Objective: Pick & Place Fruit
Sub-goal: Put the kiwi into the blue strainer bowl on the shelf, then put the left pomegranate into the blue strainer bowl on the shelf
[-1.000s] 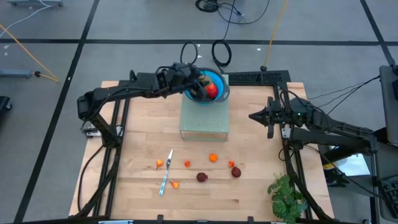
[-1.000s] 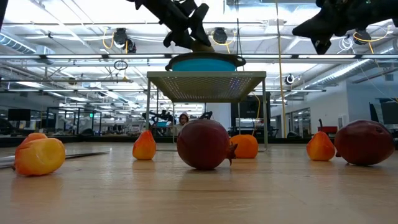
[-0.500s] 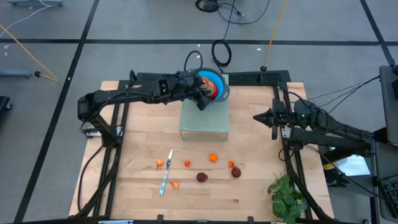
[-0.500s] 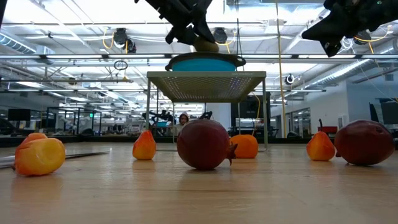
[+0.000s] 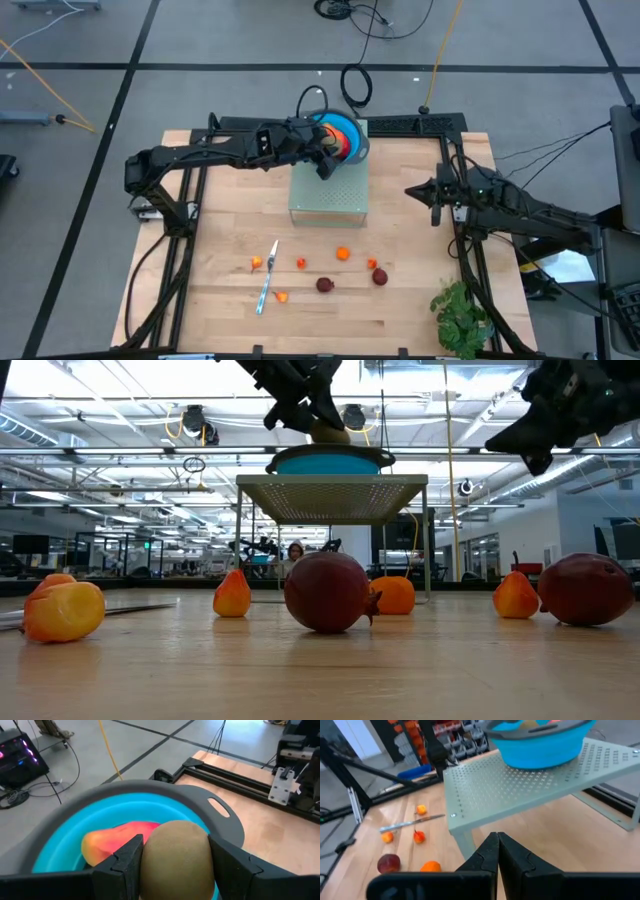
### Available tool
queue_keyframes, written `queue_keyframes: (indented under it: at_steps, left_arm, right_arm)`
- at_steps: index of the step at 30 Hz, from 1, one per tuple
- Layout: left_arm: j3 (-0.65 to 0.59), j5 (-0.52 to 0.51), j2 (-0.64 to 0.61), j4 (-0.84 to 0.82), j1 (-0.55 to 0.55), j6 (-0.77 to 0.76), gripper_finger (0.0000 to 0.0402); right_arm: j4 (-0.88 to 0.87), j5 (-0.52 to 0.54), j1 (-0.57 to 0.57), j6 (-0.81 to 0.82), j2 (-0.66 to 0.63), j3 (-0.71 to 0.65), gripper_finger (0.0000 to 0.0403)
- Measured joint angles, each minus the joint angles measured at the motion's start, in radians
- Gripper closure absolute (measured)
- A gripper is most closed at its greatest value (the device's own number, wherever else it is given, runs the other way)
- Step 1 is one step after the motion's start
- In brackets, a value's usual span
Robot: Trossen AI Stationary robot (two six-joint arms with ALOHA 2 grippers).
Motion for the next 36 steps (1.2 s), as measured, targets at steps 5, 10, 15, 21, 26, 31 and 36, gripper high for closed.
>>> queue_keyframes:
  at_steps: [5,10,15,21,26,31,36]
  left_arm:
    - [-0.002,-0.001,0.0,-0.024,0.0,0.0,0.0215]
    - [-0.011,-0.001,0.0,-0.026,0.0,-0.003,0.0215]
    - [-0.011,0.0,0.0,-0.049,0.0,-0.002,0.0215]
    - [-0.011,0.019,0.0,-0.065,0.0,0.0,0.0215]
    - [-0.011,0.019,0.0,-0.065,0.002,0.008,0.0202]
    - [-0.011,0.018,0.0,-0.065,0.004,0.008,0.0164]
    - [-0.011,0.018,0.0,-0.06,0.004,0.038,0.0131]
  right_arm:
    - [0.068,-0.003,0.0,0.015,-0.023,-0.06,0.0403]
    - [0.076,-0.005,0.0,0.034,-0.033,-0.07,0.0403]
    - [0.109,-0.007,0.0,0.034,-0.033,-0.07,0.0403]
    - [0.108,-0.008,0.0,0.035,-0.033,-0.07,0.0403]
    - [0.108,-0.008,0.0,0.035,-0.033,-0.07,0.0403]
    - [0.108,-0.008,0.0,0.054,-0.033,-0.07,0.0403]
    - [0.108,-0.009,0.0,0.06,-0.033,-0.07,0.0403]
